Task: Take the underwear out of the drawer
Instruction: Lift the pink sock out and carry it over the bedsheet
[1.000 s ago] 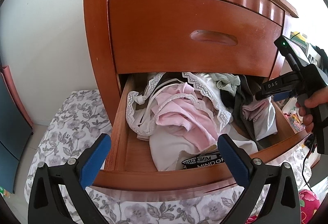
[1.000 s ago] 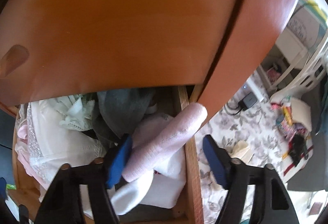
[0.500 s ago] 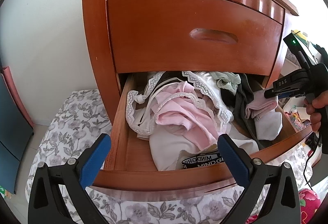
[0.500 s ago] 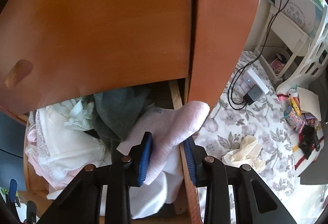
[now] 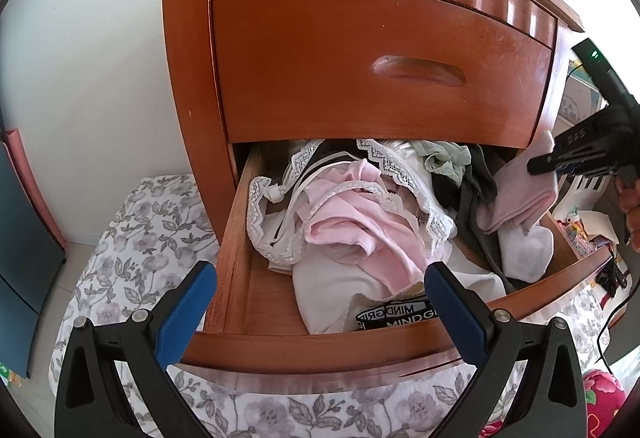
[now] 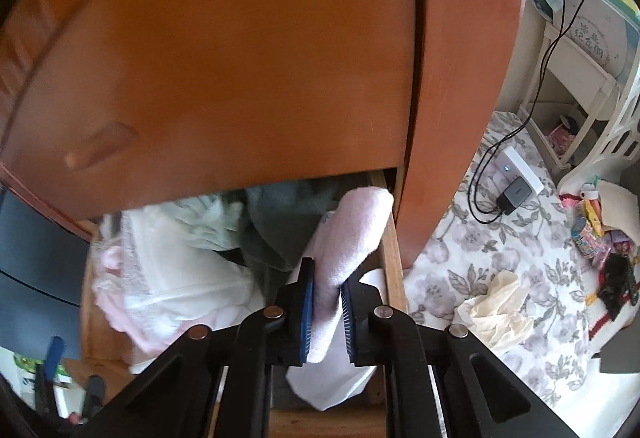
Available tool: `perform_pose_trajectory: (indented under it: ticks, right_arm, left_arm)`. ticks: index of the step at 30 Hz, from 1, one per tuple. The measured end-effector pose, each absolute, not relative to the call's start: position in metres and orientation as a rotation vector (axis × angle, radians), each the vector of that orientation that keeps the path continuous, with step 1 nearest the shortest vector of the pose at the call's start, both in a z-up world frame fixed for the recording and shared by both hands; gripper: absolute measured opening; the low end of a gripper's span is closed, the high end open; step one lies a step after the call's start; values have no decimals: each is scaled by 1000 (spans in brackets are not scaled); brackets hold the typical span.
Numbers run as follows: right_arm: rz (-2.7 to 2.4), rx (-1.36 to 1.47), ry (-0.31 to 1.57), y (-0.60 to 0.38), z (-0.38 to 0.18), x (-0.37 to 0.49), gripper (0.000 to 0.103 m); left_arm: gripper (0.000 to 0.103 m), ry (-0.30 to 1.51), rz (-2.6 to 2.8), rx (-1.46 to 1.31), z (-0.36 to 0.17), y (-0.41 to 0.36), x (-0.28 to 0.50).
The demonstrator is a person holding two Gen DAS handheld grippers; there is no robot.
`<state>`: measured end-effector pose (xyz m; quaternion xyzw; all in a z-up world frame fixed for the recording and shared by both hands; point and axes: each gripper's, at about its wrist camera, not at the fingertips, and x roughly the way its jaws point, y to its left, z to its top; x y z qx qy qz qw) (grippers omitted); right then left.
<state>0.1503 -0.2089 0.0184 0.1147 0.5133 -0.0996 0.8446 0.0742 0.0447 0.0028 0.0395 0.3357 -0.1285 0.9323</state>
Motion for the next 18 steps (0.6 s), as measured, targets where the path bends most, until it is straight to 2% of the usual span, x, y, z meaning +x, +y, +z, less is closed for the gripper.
perform_pose_trajectory:
  ticks: [18]
  right_arm:
    - [-147,274,935,-205,102,102,13]
  left_arm:
    - [103,682,-254,77,5,44,74]
